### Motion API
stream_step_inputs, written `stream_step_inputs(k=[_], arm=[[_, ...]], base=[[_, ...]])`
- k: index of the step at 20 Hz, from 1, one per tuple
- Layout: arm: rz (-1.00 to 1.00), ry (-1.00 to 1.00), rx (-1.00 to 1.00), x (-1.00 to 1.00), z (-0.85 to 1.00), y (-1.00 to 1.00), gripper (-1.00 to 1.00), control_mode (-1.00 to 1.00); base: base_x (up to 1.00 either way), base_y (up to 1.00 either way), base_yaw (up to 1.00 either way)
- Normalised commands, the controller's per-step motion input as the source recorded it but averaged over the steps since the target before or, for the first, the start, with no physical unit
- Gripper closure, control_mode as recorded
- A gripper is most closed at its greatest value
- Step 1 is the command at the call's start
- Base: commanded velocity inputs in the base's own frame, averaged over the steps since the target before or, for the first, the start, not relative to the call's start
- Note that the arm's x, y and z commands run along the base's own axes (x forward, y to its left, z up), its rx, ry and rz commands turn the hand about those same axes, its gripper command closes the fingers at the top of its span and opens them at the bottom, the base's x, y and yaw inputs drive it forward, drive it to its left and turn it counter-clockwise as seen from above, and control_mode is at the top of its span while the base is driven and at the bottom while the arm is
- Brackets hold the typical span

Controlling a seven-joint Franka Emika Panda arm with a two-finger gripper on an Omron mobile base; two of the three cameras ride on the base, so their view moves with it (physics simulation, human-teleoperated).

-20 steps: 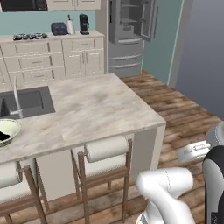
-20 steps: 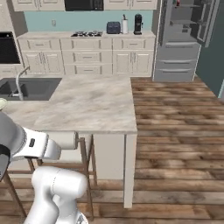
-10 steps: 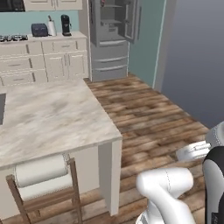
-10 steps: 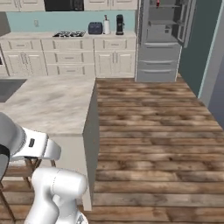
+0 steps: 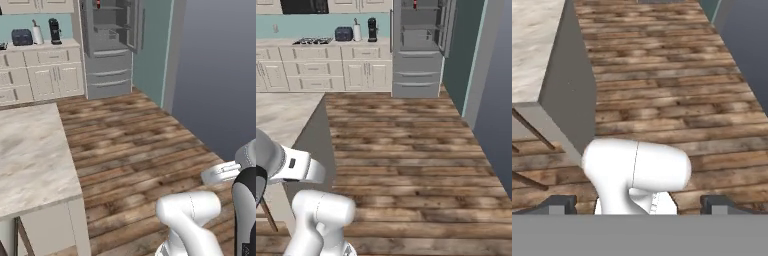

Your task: Open the fridge, grab two sodas, and place both sodas inside the bowl with ice on the dining counter.

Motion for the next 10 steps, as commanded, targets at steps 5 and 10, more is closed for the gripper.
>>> stream_step_inputs(k=[5, 10], arm=[[0.0, 0.0, 0.0, 0.0, 0.0, 0.0, -1.0, 1.0], [0.0, 0.0, 0.0, 0.0, 0.0, 0.0, -1.0, 1.0]], base=[[0.94, -0.85, 0.01], [1.0, -0.49, 0.09]])
